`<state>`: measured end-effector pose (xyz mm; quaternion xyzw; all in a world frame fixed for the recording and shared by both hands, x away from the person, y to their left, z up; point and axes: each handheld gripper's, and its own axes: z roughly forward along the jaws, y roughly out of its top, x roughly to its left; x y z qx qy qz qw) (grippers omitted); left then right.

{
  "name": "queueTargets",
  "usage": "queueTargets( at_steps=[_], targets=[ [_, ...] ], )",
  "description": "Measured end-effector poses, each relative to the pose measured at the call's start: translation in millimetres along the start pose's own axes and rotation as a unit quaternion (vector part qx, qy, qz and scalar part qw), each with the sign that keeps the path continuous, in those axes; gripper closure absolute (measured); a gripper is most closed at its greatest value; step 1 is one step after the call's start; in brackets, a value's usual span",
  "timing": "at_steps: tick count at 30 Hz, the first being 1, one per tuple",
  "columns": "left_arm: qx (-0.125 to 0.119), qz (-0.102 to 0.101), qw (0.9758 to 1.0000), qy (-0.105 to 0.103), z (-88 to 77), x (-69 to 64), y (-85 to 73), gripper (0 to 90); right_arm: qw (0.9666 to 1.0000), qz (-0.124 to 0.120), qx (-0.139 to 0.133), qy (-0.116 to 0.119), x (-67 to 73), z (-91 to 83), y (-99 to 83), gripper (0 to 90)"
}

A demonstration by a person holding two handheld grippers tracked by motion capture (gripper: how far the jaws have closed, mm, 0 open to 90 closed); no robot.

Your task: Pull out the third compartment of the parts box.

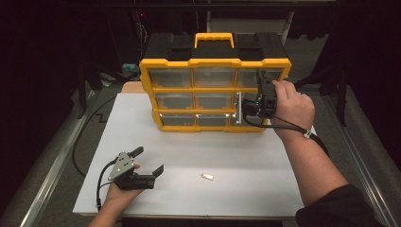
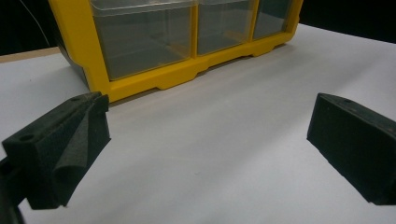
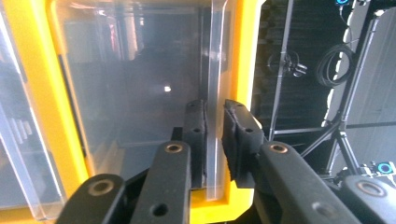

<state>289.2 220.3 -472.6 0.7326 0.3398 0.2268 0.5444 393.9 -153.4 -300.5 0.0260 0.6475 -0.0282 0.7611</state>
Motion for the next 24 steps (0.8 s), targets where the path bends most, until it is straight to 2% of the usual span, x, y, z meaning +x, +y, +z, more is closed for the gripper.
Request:
queueTargets(
  at_steps=[9, 14, 24],
  targets=[
    [0.000, -0.001, 1.0000, 0.000, 0.6, 0.0, 0.0, 0.4, 0.9999, -0.005, 0.002, -0.011, 2.7, 0.7, 1.0, 82.5],
    [-0.001, -0.002, 1.0000, 0.000, 0.6, 0.1, 0.0, 0.4, 1.0000, 0.000, -0.001, -0.005, 1.0, -0.3, 0.3, 83.7],
    [0.001, -0.001, 1.0000, -0.001, 0.3, 0.2, -0.1, 0.5, 0.9999, -0.010, -0.007, -0.001, -2.0, -7.7, 0.2, 83.6]
  ],
)
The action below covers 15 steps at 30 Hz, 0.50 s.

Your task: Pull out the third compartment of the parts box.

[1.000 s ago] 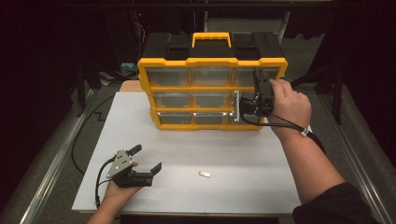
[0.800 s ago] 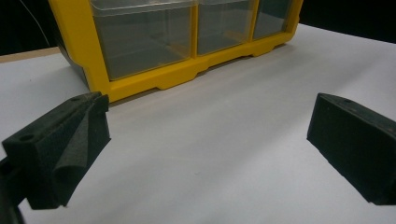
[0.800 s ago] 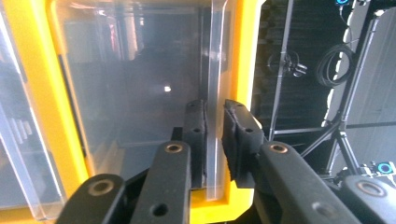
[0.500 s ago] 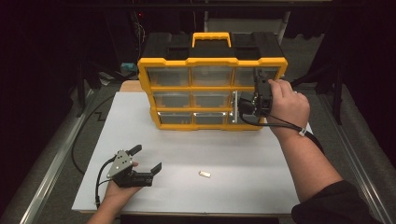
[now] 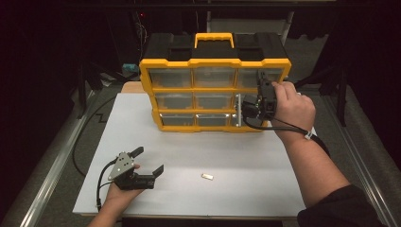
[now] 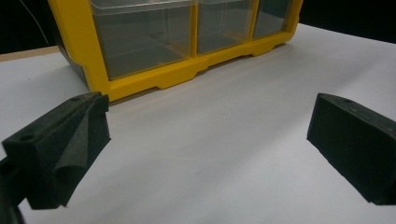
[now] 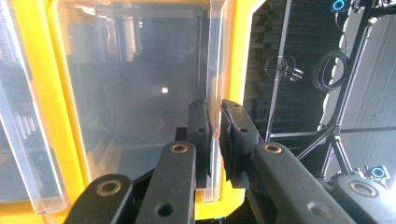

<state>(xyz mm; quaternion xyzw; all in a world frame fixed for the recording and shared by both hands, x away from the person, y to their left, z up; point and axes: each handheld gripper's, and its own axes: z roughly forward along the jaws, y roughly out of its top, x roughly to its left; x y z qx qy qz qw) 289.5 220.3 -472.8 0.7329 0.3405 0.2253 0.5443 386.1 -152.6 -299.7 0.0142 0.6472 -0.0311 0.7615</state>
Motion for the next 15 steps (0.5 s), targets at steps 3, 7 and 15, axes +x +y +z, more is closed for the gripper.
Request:
queueTargets(
  at_steps=[3, 7, 15],
  targets=[
    [-0.001, -0.001, 1.0000, 0.000, -0.2, 0.0, 0.1, 0.4, 1.0000, -0.001, -0.003, 0.002, -1.4, -4.6, -0.7, 83.6],
    [-0.001, -0.001, 1.0000, 0.000, -0.1, -0.4, 0.2, 0.4, 1.0000, 0.003, -0.003, 0.004, -2.2, -9.9, -1.1, 83.5],
    [-0.002, -0.001, 1.0000, 0.001, 0.0, -0.2, 0.3, 0.4, 0.9998, 0.002, -0.009, 0.020, -4.7, -16.6, -2.4, 80.2]
  ],
)
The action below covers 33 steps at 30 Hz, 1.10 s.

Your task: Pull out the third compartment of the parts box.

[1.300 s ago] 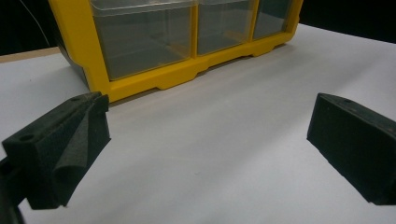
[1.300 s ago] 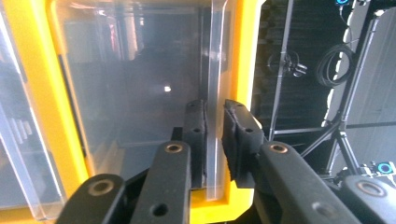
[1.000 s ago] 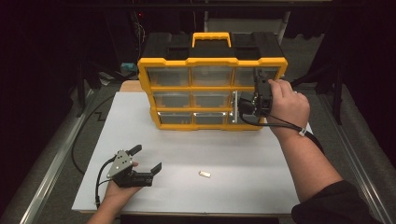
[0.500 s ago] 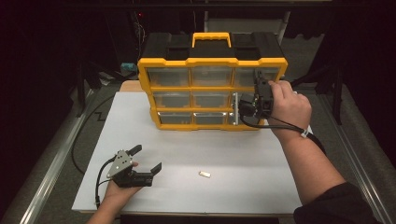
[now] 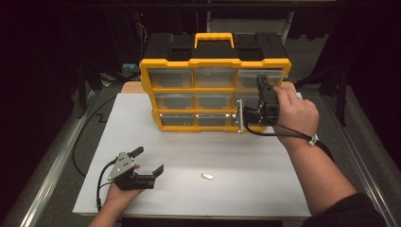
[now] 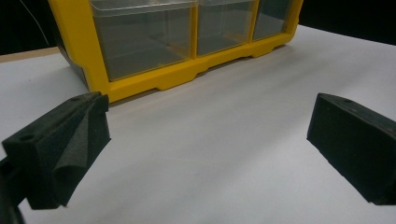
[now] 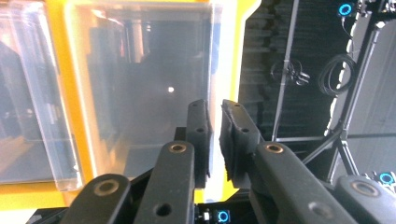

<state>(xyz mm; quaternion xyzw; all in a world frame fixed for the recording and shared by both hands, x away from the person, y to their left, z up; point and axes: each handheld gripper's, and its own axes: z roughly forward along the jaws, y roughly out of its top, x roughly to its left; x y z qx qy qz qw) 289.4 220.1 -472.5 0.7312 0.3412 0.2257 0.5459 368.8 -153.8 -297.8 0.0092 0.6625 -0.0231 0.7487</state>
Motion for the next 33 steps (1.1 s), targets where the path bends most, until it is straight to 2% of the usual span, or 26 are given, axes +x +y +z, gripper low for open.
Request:
queueTargets(
  at_steps=[4, 9, 12, 13, 14, 15, 16, 17, 19, 20, 21, 23, 25, 28, 30, 31, 33],
  targets=[
    [0.000, 0.000, 1.0000, 0.000, -0.1, 0.0, 0.0, 0.5, 0.9999, 0.002, -0.003, 0.012, -1.2, -2.0, -0.1, 76.4],
    [0.000, 0.000, 1.0000, 0.000, -0.3, -0.1, 0.1, 0.4, 0.9993, 0.009, -0.001, 0.036, -5.1, -3.5, -1.5, 67.0],
    [0.000, 0.001, 1.0000, 0.000, -0.3, -0.2, 0.1, 0.4, 0.9992, 0.008, -0.001, 0.039, -7.3, -3.7, -1.5, 63.4],
    [0.000, 0.001, 1.0000, 0.000, -0.2, -0.1, 0.1, 0.5, 0.9991, 0.008, -0.001, 0.043, -10.0, -3.7, -1.3, 58.9],
    [0.000, 0.000, 1.0000, 0.000, -0.2, -0.2, 0.0, 0.5, 0.9991, 0.008, -0.001, 0.043, -10.0, -3.7, -1.3, 58.9],
    [0.000, 0.001, 1.0000, 0.000, -0.2, -0.1, 0.0, 0.4, 0.9989, 0.013, -0.003, 0.045, -12.7, -3.6, -0.8, 52.6],
    [0.000, 0.000, 1.0000, 0.000, -0.1, -0.1, 0.0, 0.4, 0.9989, 0.013, -0.003, 0.045, -12.7, -3.6, -0.8, 52.6],
    [0.000, 0.000, 1.0000, 0.000, -0.1, -0.1, 0.0, 0.5, 0.9985, 0.020, -0.002, 0.051, -15.1, -2.0, -0.3, 45.4],
    [0.000, 0.000, 1.0000, 0.000, -0.1, -0.1, 0.0, 0.5, 0.9984, 0.021, -0.002, 0.053, -15.8, -1.4, 0.0, 42.4],
    [0.000, 0.000, 1.0000, 0.000, -0.2, -0.1, 0.0, 0.5, 0.9983, 0.022, -0.006, 0.054, -17.9, 0.5, 0.4, 35.6],
    [0.000, 0.000, 1.0000, 0.000, -0.2, -0.1, 0.0, 0.4, 0.9983, 0.022, -0.006, 0.054, -17.9, 0.5, 0.4, 35.6],
    [0.000, 0.000, 1.0000, 0.000, -0.3, 0.1, 0.1, 0.5, 0.9970, 0.032, -0.002, 0.070, -20.8, 5.1, 1.1, 29.8],
    [-0.001, 0.000, 1.0000, 0.000, -0.3, 0.1, 0.1, 0.4, 0.9966, 0.030, 0.004, 0.077, -21.7, 6.8, 1.4, 30.0],
    [0.000, 0.001, 1.0000, 0.000, -0.4, 0.1, 0.1, 0.4, 0.9965, 0.029, 0.005, 0.079, -23.3, 11.2, 1.1, 35.1],
    [-0.001, 0.000, 1.0000, 0.001, -0.5, 0.2, 0.1, 0.4, 0.9960, 0.026, 0.015, 0.084, -25.1, 14.6, 0.0, 44.3],
    [-0.001, 0.000, 1.0000, 0.001, -0.5, 0.2, 0.1, 0.5, 0.9960, 0.026, 0.015, 0.084, -25.1, 14.6, 0.0, 44.3],
    [0.000, 0.000, 1.0000, 0.001, -0.4, 0.3, 0.0, 0.4, 0.9955, 0.025, 0.016, 0.090, -26.1, 15.8, -1.1, 51.5]
  ],
)
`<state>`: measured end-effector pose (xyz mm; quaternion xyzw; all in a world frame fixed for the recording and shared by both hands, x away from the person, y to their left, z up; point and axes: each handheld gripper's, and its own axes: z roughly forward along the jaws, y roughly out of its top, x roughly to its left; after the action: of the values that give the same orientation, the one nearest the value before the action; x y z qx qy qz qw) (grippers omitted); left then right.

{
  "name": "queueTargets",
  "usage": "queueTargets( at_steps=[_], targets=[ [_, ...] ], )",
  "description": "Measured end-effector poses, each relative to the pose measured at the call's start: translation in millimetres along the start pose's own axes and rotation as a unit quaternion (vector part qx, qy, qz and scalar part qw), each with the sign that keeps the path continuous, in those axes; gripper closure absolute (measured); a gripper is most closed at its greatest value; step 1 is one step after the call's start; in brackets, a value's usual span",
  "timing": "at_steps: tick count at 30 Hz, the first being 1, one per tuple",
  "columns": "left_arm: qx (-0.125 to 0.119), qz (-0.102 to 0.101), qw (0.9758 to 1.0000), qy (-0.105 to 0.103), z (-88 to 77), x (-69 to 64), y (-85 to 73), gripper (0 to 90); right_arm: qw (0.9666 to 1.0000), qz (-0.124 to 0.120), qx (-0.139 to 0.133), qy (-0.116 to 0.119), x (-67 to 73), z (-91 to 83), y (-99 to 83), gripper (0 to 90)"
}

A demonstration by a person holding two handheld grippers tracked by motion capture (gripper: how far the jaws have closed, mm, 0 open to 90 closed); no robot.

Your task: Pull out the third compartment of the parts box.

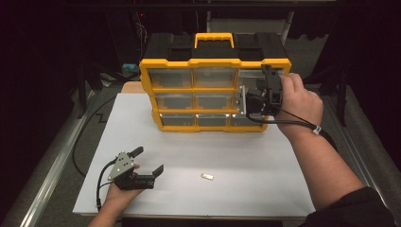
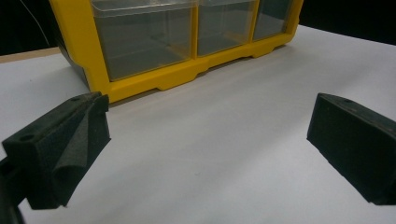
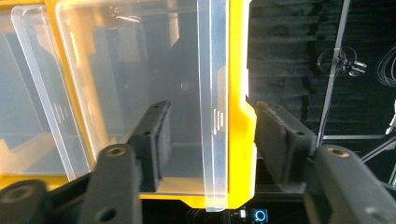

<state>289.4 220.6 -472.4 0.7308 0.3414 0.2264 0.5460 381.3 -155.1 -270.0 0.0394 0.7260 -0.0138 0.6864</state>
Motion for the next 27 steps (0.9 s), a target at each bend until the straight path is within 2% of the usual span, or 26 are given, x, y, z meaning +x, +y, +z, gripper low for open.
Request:
queueTargets(
  at_steps=[3, 7, 12, 17, 27],
  targets=[
    [-0.001, 0.000, 1.0000, -0.002, 0.6, -0.1, 0.0, 0.4, 1.0000, -0.005, 0.001, 0.002, 0.1, -0.3, -0.3, 56.5],
    [-0.001, -0.003, 1.0000, -0.002, 1.4, 0.6, 0.0, 0.5, 0.9999, -0.010, 0.002, -0.005, -0.7, -1.8, -1.6, 68.6],
    [-0.003, -0.004, 1.0000, -0.001, -0.3, 1.2, 0.2, 0.4, 0.9998, -0.013, 0.003, -0.014, -0.1, -0.8, -2.3, 76.3],
    [-0.001, -0.003, 1.0000, -0.002, -0.1, 1.0, 0.1, 0.5, 0.9996, -0.022, 0.005, -0.018, 2.3, -1.2, -1.4, 78.6],
    [-0.002, -0.004, 1.0000, -0.003, 0.3, 1.5, 0.1, 0.4, 0.9995, -0.023, 0.003, -0.022, 3.7, -5.7, -1.8, 78.9]
  ],
)
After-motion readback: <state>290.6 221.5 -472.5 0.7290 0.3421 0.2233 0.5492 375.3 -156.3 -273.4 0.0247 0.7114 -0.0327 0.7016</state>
